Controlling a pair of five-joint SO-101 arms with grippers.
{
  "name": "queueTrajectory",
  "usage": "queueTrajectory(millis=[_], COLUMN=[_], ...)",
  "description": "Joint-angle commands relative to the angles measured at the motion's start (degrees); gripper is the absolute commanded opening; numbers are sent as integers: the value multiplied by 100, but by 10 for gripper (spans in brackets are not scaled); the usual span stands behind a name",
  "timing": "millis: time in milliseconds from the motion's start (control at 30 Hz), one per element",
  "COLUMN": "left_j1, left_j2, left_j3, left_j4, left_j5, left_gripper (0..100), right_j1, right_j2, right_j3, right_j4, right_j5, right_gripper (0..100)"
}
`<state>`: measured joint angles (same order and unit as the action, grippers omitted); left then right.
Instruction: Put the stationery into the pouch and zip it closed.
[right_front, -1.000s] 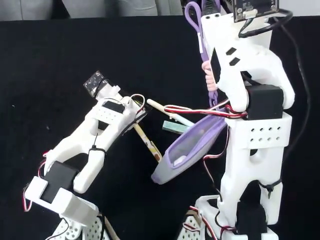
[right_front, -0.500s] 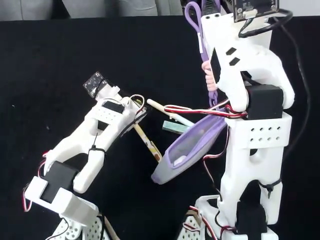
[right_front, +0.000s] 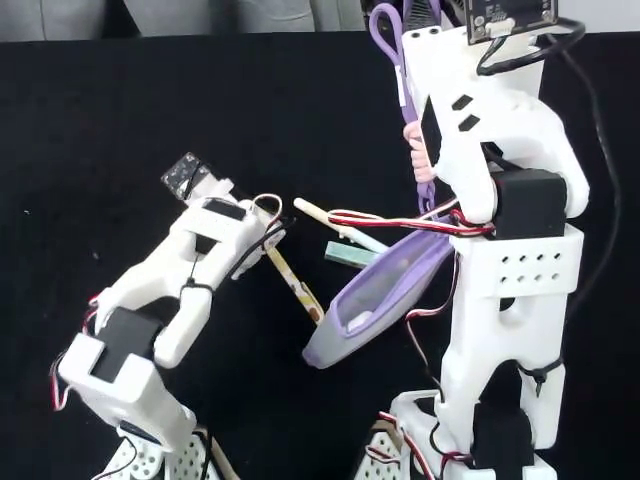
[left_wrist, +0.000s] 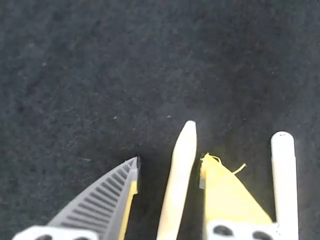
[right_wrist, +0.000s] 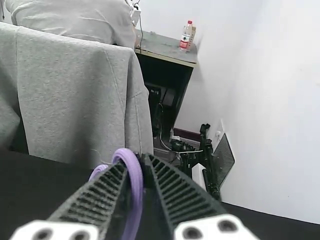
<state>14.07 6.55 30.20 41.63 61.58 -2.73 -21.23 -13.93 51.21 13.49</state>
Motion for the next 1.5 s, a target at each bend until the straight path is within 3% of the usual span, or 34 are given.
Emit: queueTrajectory(millis=[0,267,467,767,933,1267,1467], left_j1=[48,48,-57,-1191,-1191,154,523], left_j2=[809,1152,1152,167,-932,-3473,-5134], left_j3=[-787,-1763,-2492,-4734,-5262,-4558,-3380], left_j4=[53,1073,2004,3780,3833,3807,2673], left_j5=[9,-185,-220,-237,-264,-1187,-2013], left_gripper=[191,31,30,30,30,29,29], right_j1=[44,44,44,44,44,44,44], right_j2=[-215,-215,-215,-215,-215,-215,-215], right_j3=[-101,-101,-101,-101,-119,-127,-127], right_j4=[0,0,0,0,0,0,0], right_j5=[62,62,62,62,62,62,62], right_gripper=[11,11,11,11,11,11,11])
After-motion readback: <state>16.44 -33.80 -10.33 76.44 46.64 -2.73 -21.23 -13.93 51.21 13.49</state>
